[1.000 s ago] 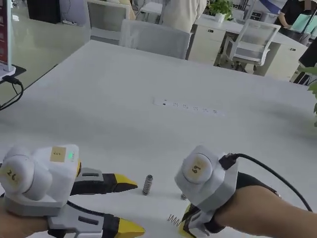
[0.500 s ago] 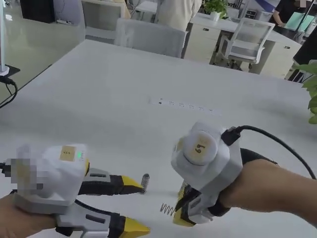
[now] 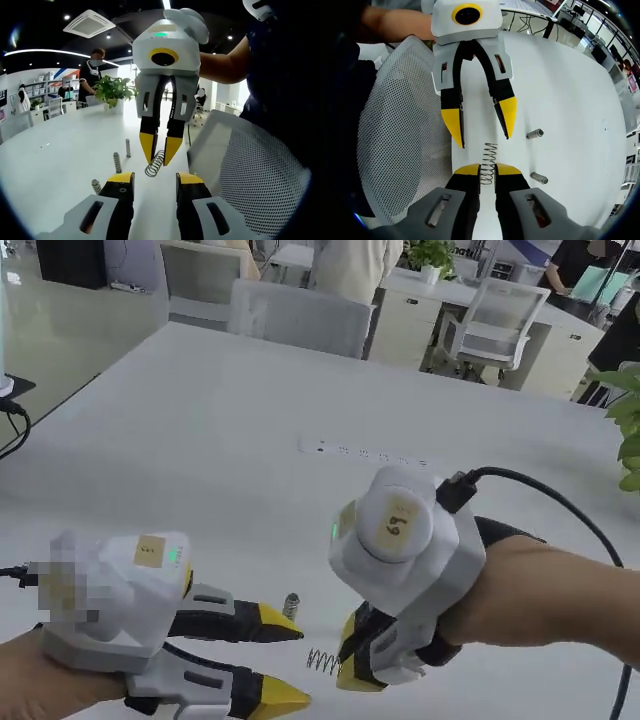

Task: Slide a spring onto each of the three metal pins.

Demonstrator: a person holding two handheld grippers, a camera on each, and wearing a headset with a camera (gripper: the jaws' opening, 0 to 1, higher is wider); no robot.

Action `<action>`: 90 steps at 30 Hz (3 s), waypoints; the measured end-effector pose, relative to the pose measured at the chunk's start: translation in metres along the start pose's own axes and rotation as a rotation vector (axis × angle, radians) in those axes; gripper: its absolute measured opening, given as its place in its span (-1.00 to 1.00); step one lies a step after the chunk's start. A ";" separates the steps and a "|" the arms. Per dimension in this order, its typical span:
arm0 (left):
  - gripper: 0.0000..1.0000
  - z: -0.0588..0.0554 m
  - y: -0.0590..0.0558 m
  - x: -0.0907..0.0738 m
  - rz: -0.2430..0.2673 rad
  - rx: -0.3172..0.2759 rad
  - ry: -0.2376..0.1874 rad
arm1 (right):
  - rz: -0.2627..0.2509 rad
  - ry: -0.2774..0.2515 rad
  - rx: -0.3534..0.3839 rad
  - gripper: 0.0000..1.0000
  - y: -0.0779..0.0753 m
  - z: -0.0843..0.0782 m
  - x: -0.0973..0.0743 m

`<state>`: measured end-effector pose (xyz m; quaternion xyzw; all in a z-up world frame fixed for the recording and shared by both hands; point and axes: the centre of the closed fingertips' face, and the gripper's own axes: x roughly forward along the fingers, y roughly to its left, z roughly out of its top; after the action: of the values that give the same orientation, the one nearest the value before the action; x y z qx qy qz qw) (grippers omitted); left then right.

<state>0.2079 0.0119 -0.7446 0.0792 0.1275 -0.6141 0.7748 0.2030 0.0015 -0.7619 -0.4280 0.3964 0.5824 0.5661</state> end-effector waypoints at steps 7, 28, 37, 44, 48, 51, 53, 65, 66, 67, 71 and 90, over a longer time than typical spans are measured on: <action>-0.63 0.009 -0.001 0.002 -0.023 0.020 -0.006 | 0.006 -0.010 -0.036 -0.85 0.002 0.007 -0.003; -0.91 0.008 -0.006 0.004 -0.049 0.024 -0.007 | 0.023 -0.019 -0.106 -0.85 0.006 0.013 -0.005; -0.95 0.011 -0.007 0.004 -0.063 0.021 -0.019 | 0.026 -0.028 -0.113 -0.85 0.006 0.013 -0.009; -0.96 0.012 -0.006 0.004 -0.066 0.015 -0.022 | 0.026 -0.036 -0.105 -0.85 0.005 0.014 -0.009; -0.97 0.011 -0.007 0.004 -0.066 0.011 -0.021 | 0.029 -0.040 -0.094 -0.85 0.006 0.013 -0.009; -0.97 0.011 -0.008 0.004 -0.067 0.010 -0.019 | 0.033 -0.048 -0.085 -0.84 0.007 0.014 -0.008; -0.97 0.012 -0.008 0.003 -0.068 0.007 -0.022 | 0.033 -0.055 -0.082 -0.84 0.007 0.015 -0.007; -0.97 0.018 -0.007 0.000 -0.066 0.014 -0.040 | 0.039 -0.082 -0.050 -0.82 0.006 0.011 0.000; -0.97 0.018 -0.007 0.000 -0.064 0.016 -0.039 | 0.038 -0.085 -0.050 -0.82 0.006 0.011 0.000; -0.97 0.019 -0.007 0.000 -0.066 0.012 -0.043 | 0.039 -0.086 -0.049 -0.82 0.006 0.011 0.000; -0.97 0.019 -0.007 0.000 -0.063 0.009 -0.048 | 0.038 -0.092 -0.041 -0.82 0.005 0.011 0.000; -0.96 0.019 -0.003 0.000 -0.047 0.019 -0.051 | 0.026 -0.094 -0.038 -0.83 0.001 0.012 -0.001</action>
<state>0.2070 0.0055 -0.7260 0.0681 0.1036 -0.6352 0.7624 0.2016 0.0127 -0.7575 -0.4055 0.3638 0.6167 0.5682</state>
